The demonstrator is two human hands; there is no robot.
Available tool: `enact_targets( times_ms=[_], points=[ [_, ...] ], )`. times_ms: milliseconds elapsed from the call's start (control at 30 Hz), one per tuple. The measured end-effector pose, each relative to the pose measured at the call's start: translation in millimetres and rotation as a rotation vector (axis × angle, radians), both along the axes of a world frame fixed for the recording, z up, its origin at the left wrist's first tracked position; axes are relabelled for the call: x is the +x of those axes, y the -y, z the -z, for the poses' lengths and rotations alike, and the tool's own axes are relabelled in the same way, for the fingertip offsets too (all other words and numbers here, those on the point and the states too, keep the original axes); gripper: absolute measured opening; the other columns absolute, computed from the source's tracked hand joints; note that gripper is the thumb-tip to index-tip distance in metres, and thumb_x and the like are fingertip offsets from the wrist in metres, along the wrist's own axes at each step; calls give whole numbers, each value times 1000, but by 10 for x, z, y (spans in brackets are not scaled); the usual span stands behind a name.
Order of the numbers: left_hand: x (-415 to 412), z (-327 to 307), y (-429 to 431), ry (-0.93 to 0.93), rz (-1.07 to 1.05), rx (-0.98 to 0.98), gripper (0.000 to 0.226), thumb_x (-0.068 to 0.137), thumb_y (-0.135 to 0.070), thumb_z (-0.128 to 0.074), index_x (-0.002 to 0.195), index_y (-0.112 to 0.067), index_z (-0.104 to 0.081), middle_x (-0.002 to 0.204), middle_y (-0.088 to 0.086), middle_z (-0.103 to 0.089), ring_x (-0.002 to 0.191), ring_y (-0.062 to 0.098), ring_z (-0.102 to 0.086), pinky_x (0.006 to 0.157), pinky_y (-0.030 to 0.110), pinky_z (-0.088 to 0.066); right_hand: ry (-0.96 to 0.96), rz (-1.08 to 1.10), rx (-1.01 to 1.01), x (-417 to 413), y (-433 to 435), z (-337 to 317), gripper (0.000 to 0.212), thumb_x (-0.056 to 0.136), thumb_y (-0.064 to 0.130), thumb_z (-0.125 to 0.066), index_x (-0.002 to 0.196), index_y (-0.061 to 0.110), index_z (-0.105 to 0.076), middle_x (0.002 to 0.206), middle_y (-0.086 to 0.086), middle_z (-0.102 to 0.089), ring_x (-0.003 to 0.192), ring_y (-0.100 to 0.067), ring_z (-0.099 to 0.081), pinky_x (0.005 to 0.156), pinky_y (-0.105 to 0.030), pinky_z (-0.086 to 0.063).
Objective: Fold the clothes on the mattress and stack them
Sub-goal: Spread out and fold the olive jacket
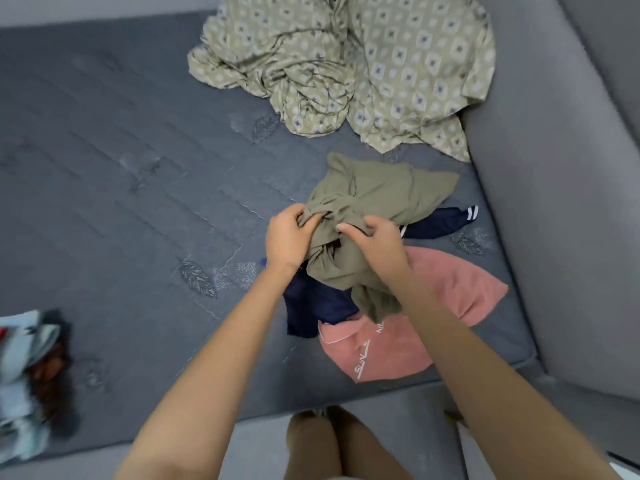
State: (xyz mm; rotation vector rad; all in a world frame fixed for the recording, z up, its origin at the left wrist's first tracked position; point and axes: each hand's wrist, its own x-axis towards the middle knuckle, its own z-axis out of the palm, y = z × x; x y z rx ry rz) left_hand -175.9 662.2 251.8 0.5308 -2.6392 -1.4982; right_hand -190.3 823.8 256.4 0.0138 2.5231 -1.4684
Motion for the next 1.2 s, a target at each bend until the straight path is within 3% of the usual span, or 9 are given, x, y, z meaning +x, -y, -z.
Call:
enact_targets(
  times_ms=[100,200,300,400,500,800,1033,1100,1200],
  points=[
    [144,-560,81,-65,-25,19,52,87,-37,-69,54,-15,-37,48,-6,-40,49,8,-33,52,30,-30,-67,14,-64,81,199,-522,54,85,33,-75,55,17,-33,47,12,-35,48,-3,-31,52,-21,-27],
    [266,-998,222,-143,-55,14,54,88,-37,-68,60,0,-39,55,11,-37,54,12,-30,54,35,-30,-106,13,-104,136,376,-957,46,88,36,-71,57,12,-46,54,8,-45,53,-3,-39,54,-23,-30],
    [382,-1365,416,-227,-80,1,50,89,-36,-67,57,-8,-40,52,2,-36,51,9,-30,52,30,-26,-179,-2,-139,167,559,-1338,46,88,38,-70,52,28,-45,46,13,-45,48,0,-42,52,-20,-29],
    [491,-1598,574,-270,-142,50,50,90,-34,-67,57,-5,-42,52,0,-36,51,8,-31,52,30,-26,-255,-41,-155,225,731,-1603,56,90,40,-68,51,23,-31,43,8,-33,44,-5,-32,49,-22,-23],
    [673,-1779,708,-315,-211,45,50,90,-32,-67,53,-14,-39,47,-8,-34,48,6,-32,49,24,-24,-262,-86,-175,317,917,-1754,55,90,43,-65,54,18,-32,50,-1,-30,49,-9,-30,53,-31,-24],
    [1284,-2148,1429,-428,-352,-69,55,91,-29,-67,51,-21,-29,49,-8,-26,48,6,-30,50,20,-26,-355,-178,-229,631,1292,-2150,56,92,32,-67,58,20,-24,54,3,-20,52,-8,-23,55,-29,-20],
    [1405,-2196,1819,-456,-335,-39,52,92,-32,-64,56,-12,-32,54,1,-25,56,12,-22,54,30,-20,-428,-209,-236,939,1743,-2287,58,91,29,-69,56,23,-22,44,9,-23,47,-4,-24,51,-23,-22],
    [1497,-2187,2013,-456,-335,-17,53,92,-33,-64,55,-13,-31,54,0,-24,56,11,-22,54,31,-20,-425,-201,-246,1047,1932,-2305,57,90,30,-69,56,20,-25,48,10,-22,50,-5,-24,54,-27,-23],
    [1724,-2203,2436,-435,-314,-44,54,92,-33,-64,54,-15,-30,54,0,-25,54,9,-22,53,29,-19,-411,-190,-259,1274,2317,-2318,53,91,32,-68,58,14,-30,56,-4,-24,56,-11,-27,59,-33,-23]
  ],
)
